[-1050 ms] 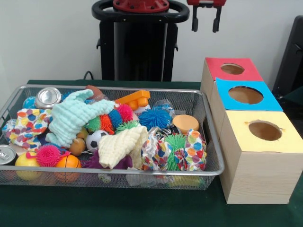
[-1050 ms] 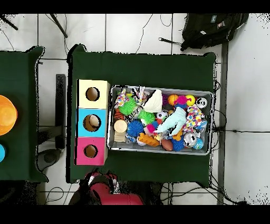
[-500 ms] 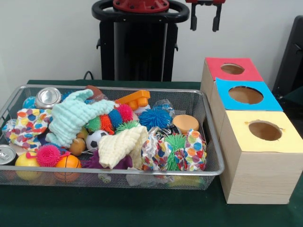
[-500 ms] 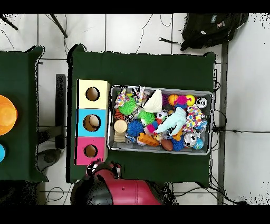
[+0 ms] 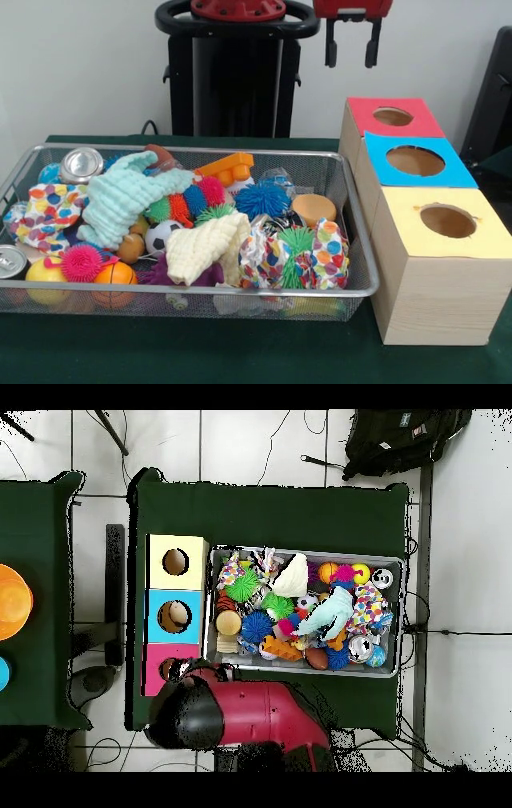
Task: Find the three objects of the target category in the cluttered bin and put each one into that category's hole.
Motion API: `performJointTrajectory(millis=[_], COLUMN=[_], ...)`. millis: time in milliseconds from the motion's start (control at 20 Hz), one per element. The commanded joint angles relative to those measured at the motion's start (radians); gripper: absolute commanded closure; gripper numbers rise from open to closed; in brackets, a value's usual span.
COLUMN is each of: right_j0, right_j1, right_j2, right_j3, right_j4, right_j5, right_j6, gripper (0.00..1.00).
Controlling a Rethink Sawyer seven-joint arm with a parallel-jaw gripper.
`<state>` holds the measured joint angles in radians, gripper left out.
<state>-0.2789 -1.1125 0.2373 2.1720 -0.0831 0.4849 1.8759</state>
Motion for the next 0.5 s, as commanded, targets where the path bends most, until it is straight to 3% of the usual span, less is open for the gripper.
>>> performJointTrajectory(millis=[50,500], right_j0=[-0.062,-0.130], right_j1=[0.124,0.223], right_j2=[0.133,0.238], right_j3=[-0.207,-0.334], right_j4=[-0.112,-0.192], right_j5=[0.134,0.189], right_j6=[-0.201,-0.259], gripper=[0.00,0.00])
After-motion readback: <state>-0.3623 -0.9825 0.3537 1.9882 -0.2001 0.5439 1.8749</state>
